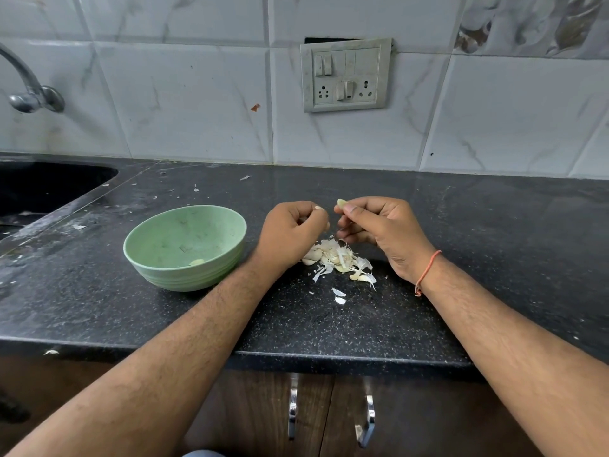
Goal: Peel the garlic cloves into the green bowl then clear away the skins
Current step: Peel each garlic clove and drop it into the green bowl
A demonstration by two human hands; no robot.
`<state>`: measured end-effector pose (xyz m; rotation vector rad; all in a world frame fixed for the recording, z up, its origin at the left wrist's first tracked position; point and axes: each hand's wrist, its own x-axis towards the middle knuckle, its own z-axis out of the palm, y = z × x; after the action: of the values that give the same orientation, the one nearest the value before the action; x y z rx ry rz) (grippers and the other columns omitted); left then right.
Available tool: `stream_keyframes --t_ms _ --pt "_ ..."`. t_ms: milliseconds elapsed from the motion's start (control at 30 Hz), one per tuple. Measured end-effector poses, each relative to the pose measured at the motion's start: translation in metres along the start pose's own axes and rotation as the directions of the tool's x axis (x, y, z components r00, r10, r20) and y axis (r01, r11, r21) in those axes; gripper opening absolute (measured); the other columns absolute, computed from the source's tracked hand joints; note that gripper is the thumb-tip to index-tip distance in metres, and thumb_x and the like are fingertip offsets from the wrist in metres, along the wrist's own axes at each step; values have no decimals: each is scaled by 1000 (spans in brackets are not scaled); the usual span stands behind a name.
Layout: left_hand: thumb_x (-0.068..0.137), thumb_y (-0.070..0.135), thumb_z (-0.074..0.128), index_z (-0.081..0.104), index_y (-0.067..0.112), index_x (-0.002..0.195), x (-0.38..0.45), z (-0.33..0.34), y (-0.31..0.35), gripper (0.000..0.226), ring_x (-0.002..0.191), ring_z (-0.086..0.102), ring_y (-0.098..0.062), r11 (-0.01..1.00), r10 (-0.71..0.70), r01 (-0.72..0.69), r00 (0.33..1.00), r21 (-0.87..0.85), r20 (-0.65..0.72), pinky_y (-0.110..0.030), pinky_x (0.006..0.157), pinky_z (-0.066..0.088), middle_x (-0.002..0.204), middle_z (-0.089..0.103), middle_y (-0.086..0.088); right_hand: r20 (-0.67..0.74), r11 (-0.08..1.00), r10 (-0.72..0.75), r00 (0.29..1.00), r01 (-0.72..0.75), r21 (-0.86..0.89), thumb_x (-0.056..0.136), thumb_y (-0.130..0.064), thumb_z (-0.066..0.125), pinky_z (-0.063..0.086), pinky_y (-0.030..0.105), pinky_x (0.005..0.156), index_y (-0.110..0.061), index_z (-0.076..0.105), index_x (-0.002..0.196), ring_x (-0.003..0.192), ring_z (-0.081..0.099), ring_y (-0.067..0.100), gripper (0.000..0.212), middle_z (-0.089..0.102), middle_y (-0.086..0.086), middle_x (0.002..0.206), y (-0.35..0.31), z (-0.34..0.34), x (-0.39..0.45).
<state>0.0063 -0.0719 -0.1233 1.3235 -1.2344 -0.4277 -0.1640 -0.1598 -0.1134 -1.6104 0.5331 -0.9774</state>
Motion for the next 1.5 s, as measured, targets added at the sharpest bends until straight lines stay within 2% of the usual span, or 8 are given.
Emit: stream_keyframes --t_ms 167,300,500,667,833,1100,1200,1500 --pt "77 30 82 70 18 74 0 -1 -6 17 48 46 -14 1000 4 -4 1000 11 14 -22 53 38 55 62 -8 -23 999 -17 1000 16 -37 100 -12 72 62 44 77 -1 81 104 77 73 30 15 76 17 85 0 -1 1" --pt "83 11 67 75 21 79 -1 0 -3 13 46 40 -10 999 22 -21 1000 -31 21 -19 51 35 51 54 3 -47 998 -34 998 31 -45 95 -15 79 63 43 75 3 80 102 76 74 31 19 75 20 84 -1 -2 1" --pt "98 33 51 73 16 71 -1 -3 0 39 64 58 -10 998 41 -42 999 -41 -24 -28 66 46 67 67 -5 -54 991 -68 996 61 -121 93 -17 82 62 48 78 0 80 95 75 75 30 17 76 21 82 0 -2 2" --pt "92 22 80 79 27 108 0 -1 -6 17 53 49 -8 989 136 -134 990 61 -43 -21 54 44 86 76 11 -47 984 -87 995 78 -160 93 -13 81 62 56 80 -1 81 95 74 76 32 12 76 20 80 1 -3 1" --pt "90 27 82 82 32 97 -1 -3 -6 8 52 58 -28 977 164 -159 986 144 -23 -30 53 47 81 77 16 -60 987 -88 994 79 -142 89 -15 86 62 56 80 0 80 93 72 75 28 16 76 16 77 0 -1 1" --pt "94 30 81 83 25 96 -2 -4 -3 6 46 41 -6 990 125 -121 991 76 -42 -20 51 35 57 62 24 -50 990 -74 996 67 -122 97 -19 78 63 53 78 0 79 98 75 76 34 19 77 18 82 1 -2 1" --pt "93 34 82 83 28 95 -1 -4 -4 6 53 43 -16 997 72 -72 996 6 -62 -28 57 38 61 64 21 -104 996 -23 994 14 -91 106 -36 64 62 46 70 -4 76 91 74 75 33 38 76 14 83 0 -4 2" --pt "94 37 80 84 31 98 2 -5 -7 9 68 56 -27 997 41 -43 999 -60 -25 -39 65 49 92 81 2 -52 945 -146 988 124 -302 85 -25 90 62 52 71 -26 80 98 80 66 18 16 79 0 99 10 -8 6"
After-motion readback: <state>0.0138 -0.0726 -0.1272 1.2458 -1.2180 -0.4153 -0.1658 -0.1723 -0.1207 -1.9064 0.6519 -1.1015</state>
